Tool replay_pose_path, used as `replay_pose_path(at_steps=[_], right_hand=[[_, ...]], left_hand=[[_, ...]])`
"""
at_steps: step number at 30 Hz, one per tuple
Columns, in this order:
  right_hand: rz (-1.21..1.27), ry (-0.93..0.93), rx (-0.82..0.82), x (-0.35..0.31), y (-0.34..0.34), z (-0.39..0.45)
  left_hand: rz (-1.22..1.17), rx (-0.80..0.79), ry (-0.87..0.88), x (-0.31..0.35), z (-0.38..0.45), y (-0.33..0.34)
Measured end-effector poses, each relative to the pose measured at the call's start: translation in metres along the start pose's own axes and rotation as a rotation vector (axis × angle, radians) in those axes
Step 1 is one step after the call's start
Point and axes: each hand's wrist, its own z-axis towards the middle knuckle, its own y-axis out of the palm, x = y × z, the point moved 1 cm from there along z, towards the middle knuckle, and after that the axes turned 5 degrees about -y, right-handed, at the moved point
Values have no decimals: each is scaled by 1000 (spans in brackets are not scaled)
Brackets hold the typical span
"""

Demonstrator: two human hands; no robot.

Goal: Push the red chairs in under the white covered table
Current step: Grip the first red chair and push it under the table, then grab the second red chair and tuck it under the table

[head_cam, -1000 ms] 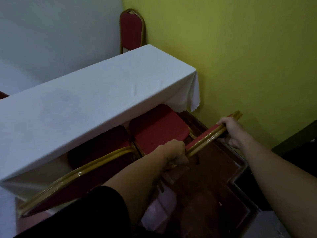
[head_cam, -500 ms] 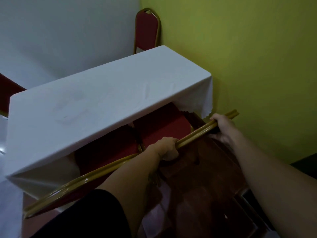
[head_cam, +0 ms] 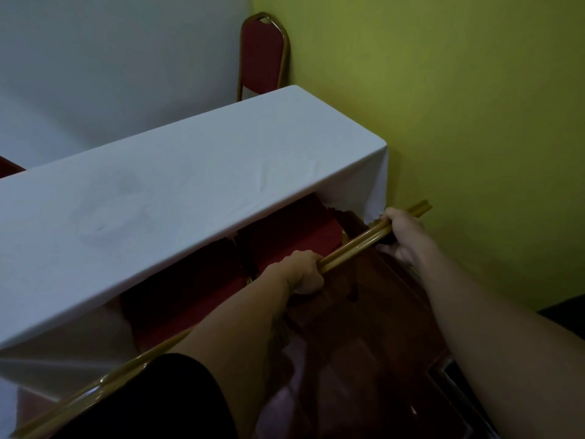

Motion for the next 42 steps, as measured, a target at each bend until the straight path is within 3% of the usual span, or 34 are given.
replay_pose_path(at_steps=[8, 12, 14, 17, 19, 23, 27, 32, 36, 42], right_hand=[[3, 15, 4, -2, 8, 13], [-120, 42, 8, -9, 10, 4], [-307, 0, 98, -12, 11, -1], [-801, -195, 299, -17, 18, -17], [-1008, -303, 318, -21, 28, -32], [-1291, -247, 219, -22, 49, -54], [-1425, -219, 91, -19, 89, -86], [-1253, -394, -185, -4, 191, -142], [-1128, -535, -306, 29, 306, -199], [-1062, -701, -518, 68, 475, -291]], left_hand=[[16, 60, 22, -5, 11, -2], [-9, 96, 30, -10, 6, 3], [-5, 112, 44, -13, -1, 4], [0, 146, 58, -23, -21, -4], [-5, 177, 45, -36, -38, -13], [22, 229, -1, -76, -73, -33], [9, 276, -52, -135, -110, -54], [-21, 346, -99, -229, -166, -88], [-101, 399, -104, -333, -224, -123], [-419, 535, -69, -476, -311, -183]])
